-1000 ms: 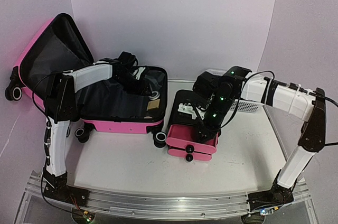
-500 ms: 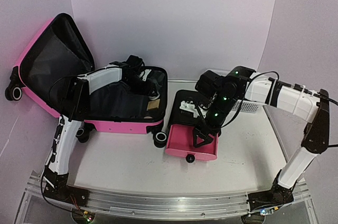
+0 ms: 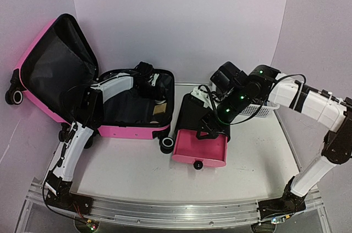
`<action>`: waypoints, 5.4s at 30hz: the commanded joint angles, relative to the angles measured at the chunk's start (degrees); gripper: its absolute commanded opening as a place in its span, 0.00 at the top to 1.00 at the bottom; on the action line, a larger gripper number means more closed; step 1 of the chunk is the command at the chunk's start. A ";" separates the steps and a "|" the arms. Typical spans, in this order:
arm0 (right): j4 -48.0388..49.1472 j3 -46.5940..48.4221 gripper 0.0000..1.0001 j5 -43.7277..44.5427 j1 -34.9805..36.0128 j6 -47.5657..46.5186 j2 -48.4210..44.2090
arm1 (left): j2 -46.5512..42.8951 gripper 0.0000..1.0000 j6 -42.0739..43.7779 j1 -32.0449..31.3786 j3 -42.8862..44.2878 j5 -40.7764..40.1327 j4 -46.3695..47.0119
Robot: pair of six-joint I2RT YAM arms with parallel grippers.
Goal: Open, take out, and arrange the luggage
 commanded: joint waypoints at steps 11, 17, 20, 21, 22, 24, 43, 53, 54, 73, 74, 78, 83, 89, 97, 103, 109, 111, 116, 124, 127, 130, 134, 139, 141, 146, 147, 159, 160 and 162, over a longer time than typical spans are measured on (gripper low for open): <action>2.91 -0.93 0.18 0.86 -0.07 1.53 -3.95 | 1.63 0.21 -3.69 -0.11 0.39 4.11 7.21; 3.27 -1.64 0.18 1.24 -0.01 1.62 -4.67 | 2.04 0.18 -3.59 -0.20 -0.25 2.91 7.34; 3.45 -1.78 0.18 1.23 -0.07 1.71 -4.45 | 1.59 0.18 -3.16 -0.33 -0.91 2.45 7.46; 3.46 -1.81 0.18 1.25 -0.05 1.79 -4.31 | 1.25 0.18 -2.90 -0.45 -1.52 1.89 7.39; 3.41 -1.78 0.18 1.26 -0.03 1.87 -4.12 | 0.77 0.18 -2.82 -0.66 -2.34 1.32 7.38; 3.50 -1.89 0.18 1.16 0.01 1.89 -4.06 | -0.20 0.18 -3.17 -0.96 -4.30 0.83 7.42; 5.43 -3.05 0.17 3.67 -0.07 2.28 -5.92 | -19.42 0.44 1.64 -0.99 -12.63 -1.65 6.91; 7.91 -6.23 0.02 28.45 -1.39 8.18 -9.46 | -50.27 0.46 9.64 -5.31 -38.65 12.87 7.13; 8.00 -6.62 0.02 28.60 -2.39 8.67 -10.03 | -53.58 0.46 13.08 -7.67 -41.22 13.32 7.21; 11.10 -11.24 0.02 19.64 -14.25 12.01 -17.57 | -52.57 0.47 41.20 -35.34 -49.53 10.13 6.20; 11.10 -11.42 0.02 19.47 -14.29 12.26 -17.67 | -51.34 0.47 42.05 -35.60 -48.46 9.79 5.14; 11.19 -12.06 0.02 19.21 -14.31 12.48 -17.77 | -48.09 0.47 44.64 -37.02 -45.89 7.80 2.38; 11.35 -11.96 0.02 18.96 -14.30 12.09 -17.37 | -44.98 0.45 44.76 -37.72 -43.58 2.17 2.33; 11.70 -11.92 0.02 18.05 -14.31 11.97 -16.65 | -41.76 0.39 43.66 -37.98 -40.71 -4.52 1.51; 11.70 -12.20 0.02 16.79 -14.31 12.26 -15.99 | -42.37 0.29 43.26 -37.99 -40.66 -4.85 1.11; 11.72 -11.78 0.02 14.89 -14.31 11.48 -15.50 | -42.72 0.21 42.83 -37.96 -40.73 -5.13 0.99; 11.65 -11.68 0.02 13.19 -14.31 10.50 -15.38 | -43.90 0.14 42.42 -37.86 -40.31 -5.46 1.11; 11.53 -11.68 0.02 12.31 -14.28 9.25 -15.35 | -44.99 0.15 41.65 -37.82 -39.87 -4.73 1.10; 9.92 -10.70 0.02 5.77 -14.31 2.08 -14.74 | -48.36 0.18 37.67 -36.14 -38.29 0.59 1.20; 3.74 -6.75 0.11 -8.42 -5.50 -15.39 -12.01 | -57.47 0.20 30.30 -24.83 -45.64 8.90 4.42; 2.20 -3.82 0.18 -18.32 -2.61 -17.39 -8.05 | -61.94 0.17 26.70 -19.71 -50.60 7.17 7.44; 0.56 -1.05 0.23 -19.50 2.86 -19.46 -3.30 | -64.16 0.16 20.07 -14.55 -52.67 4.75 9.37; -2.20 6.33 0.39 -20.32 7.73 -17.11 5.63 | -65.65 0.15 12.71 -9.66 -54.91 3.70 11.88; -9.73 15.11 0.57 -22.34 10.59 -15.47 16.70 | -66.37 0.15 9.33 -6.81 -56.93 1.44 13.15; -11.30 16.35 0.61 -22.27 11.71 -15.59 19.10 | -66.61 0.14 7.76 -5.43 -57.61 1.62 13.51; -12.54 16.23 0.67 -10.68 14.92 -16.22 21.13 | -67.50 0.14 4.22 -2.49 -59.25 1.00 14.05; -12.48 16.13 0.67 -7.86 15.27 -16.22 21.24 | -67.84 0.14 3.88 -2.15 -59.70 0.97 14.15; -6.63 13.05 0.55 19.15 15.89 -14.82 18.38 | -69.58 0.15 3.12 -1.34 -59.61 2.49 14.73; -6.24 13.03 0.55 20.39 15.84 -14.81 18.38 | -69.68 0.15 3.08 -1.34 -59.49 2.61 14.73; -5.69 12.86 0.54 22.23 15.89 -14.86 18.38 | -69.70 0.15 3.03 -1.34 -59.23 2.84 14.73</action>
